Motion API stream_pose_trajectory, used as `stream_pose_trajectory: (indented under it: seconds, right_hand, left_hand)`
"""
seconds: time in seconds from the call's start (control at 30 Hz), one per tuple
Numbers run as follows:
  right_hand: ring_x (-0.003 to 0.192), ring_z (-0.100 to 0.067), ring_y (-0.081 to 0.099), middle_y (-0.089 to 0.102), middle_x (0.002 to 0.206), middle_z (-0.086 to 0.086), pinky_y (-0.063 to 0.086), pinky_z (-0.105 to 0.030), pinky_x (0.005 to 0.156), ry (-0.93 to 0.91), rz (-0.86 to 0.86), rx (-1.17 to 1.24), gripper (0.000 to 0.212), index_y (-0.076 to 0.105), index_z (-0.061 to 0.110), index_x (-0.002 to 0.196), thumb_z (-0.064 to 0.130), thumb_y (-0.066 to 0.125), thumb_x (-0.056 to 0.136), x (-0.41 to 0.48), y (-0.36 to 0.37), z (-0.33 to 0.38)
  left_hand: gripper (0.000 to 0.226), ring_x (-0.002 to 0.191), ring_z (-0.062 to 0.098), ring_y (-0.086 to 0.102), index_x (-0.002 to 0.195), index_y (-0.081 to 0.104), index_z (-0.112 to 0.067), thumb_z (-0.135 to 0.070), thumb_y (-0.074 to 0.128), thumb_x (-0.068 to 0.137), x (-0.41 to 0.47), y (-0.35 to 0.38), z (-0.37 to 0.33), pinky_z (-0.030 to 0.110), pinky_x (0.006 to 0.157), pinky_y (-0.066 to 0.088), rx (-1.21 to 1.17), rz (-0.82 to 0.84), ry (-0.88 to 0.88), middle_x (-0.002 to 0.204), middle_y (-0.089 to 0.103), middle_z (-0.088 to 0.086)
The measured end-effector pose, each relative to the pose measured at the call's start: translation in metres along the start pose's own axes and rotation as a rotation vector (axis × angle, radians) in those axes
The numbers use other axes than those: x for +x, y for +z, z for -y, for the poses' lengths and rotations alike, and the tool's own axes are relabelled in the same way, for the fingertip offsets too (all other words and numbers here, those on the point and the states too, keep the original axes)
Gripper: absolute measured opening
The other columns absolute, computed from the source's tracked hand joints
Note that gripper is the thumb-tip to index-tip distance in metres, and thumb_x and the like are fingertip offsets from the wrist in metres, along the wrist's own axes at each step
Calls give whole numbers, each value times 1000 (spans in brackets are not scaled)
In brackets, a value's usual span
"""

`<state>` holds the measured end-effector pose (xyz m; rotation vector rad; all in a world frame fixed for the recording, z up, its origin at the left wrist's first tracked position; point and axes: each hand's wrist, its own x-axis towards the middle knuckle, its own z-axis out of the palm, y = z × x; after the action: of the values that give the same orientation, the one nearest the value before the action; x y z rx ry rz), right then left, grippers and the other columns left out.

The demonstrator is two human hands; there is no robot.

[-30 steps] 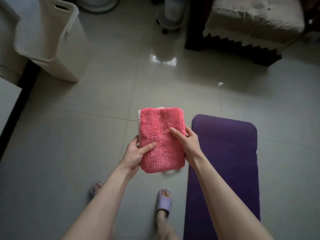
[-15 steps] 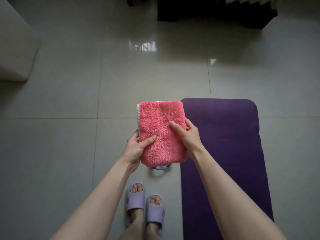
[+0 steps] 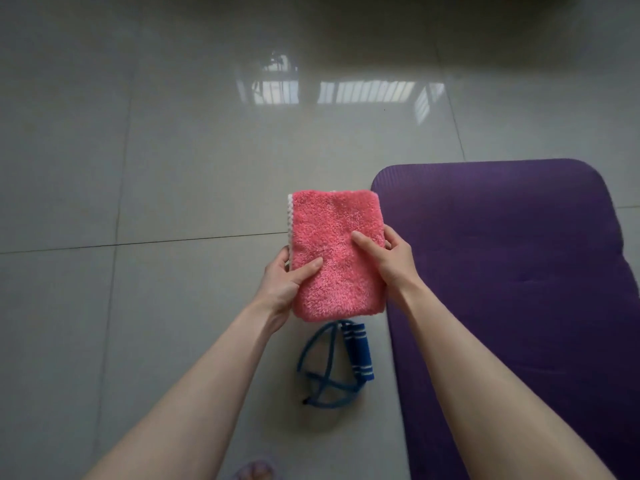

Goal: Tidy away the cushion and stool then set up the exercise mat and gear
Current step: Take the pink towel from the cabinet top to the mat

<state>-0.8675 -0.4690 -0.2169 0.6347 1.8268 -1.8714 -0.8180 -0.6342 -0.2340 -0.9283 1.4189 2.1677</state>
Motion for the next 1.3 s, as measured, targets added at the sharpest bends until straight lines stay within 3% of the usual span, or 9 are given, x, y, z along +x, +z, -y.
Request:
stream_pose_trajectory:
  seconds: [0.17, 0.4, 0.63, 0.73, 0.8, 0.87, 0.93, 1.13, 1.3]
  right_hand:
    - [84, -12, 70, 70, 104, -2, 57, -22, 65, -30, -10, -21, 39, 61, 15, 116, 18, 75, 79, 61, -10, -50]
    - [84, -14, 71, 71, 101, -4, 57, -25, 67, -81, -5, -31, 38, 62, 12, 114, 14, 75, 79, 107, -11, -86]
    - [102, -17, 64, 64, 117, -2, 54, -31, 87, -135, -20, -144, 57, 50, 14, 131, 18, 74, 80, 99, -4, -81]
    - [99, -2, 55, 53, 117, 7, 50, -13, 75, -114, -43, -172, 75, 31, 12, 145, 16, 72, 82, 72, -2, -63]
    - [107, 0, 47, 49, 133, 1, 44, -5, 74, -87, -69, -179, 78, 27, 9, 147, 16, 71, 84, 46, -2, -41]
    - [116, -3, 43, 44, 142, -4, 38, -10, 86, -85, -89, -217, 76, 32, 10, 146, 18, 73, 82, 20, -2, -20]
    - [106, 0, 49, 53, 127, 3, 40, -5, 82, -80, -101, -209, 68, 40, 9, 141, 15, 73, 81, -11, 4, 7]
    - [122, -17, 51, 53, 133, -6, 43, -44, 104, -37, -88, -210, 61, 50, 12, 133, 20, 76, 79, -128, 36, 118]
    - [119, -19, 55, 58, 127, -4, 45, -46, 102, -37, -25, -220, 55, 53, 12, 129, 19, 76, 79, -232, 59, 220]
  left_hand:
    - [47, 101, 28, 65, 124, 50, -11, -9, 69, 81, 67, -6, 41, 41, 82, 55, 41, 22, 24, 115, 64, 11]
    - [39, 94, 20, 66, 121, 50, -10, -7, 64, 85, 110, -12, 66, 31, 78, 56, 91, 8, 78, 111, 65, 10]
    - [58, 99, 21, 64, 134, 38, -10, -10, 67, 84, 97, -9, 54, 36, 81, 55, 167, -39, 57, 122, 61, 11]
    - [71, 89, 5, 60, 144, 25, -12, -4, 64, 85, 68, -5, 38, 15, 63, 53, 171, -64, 47, 106, 58, -4]
    - [77, 108, 9, 54, 147, 20, -10, -8, 65, 85, 39, -2, 19, 8, 75, 46, 217, -104, 19, 123, 51, 0]
    - [79, 131, 19, 41, 148, 21, -12, -14, 67, 84, 10, 0, 3, 21, 90, 36, 240, -125, -11, 146, 37, 12]
    - [75, 131, 22, 41, 146, 25, -13, -15, 68, 84, -24, 3, -19, 29, 90, 33, 224, -138, -49, 147, 35, 16]
    - [65, 112, 15, 50, 140, 36, -14, -14, 69, 83, -161, 18, -113, 30, 88, 35, 188, -196, -47, 136, 46, 13]
    - [61, 108, 14, 54, 137, 40, -15, -15, 69, 83, -286, 26, -198, 28, 84, 39, 166, -216, -1, 131, 52, 11]
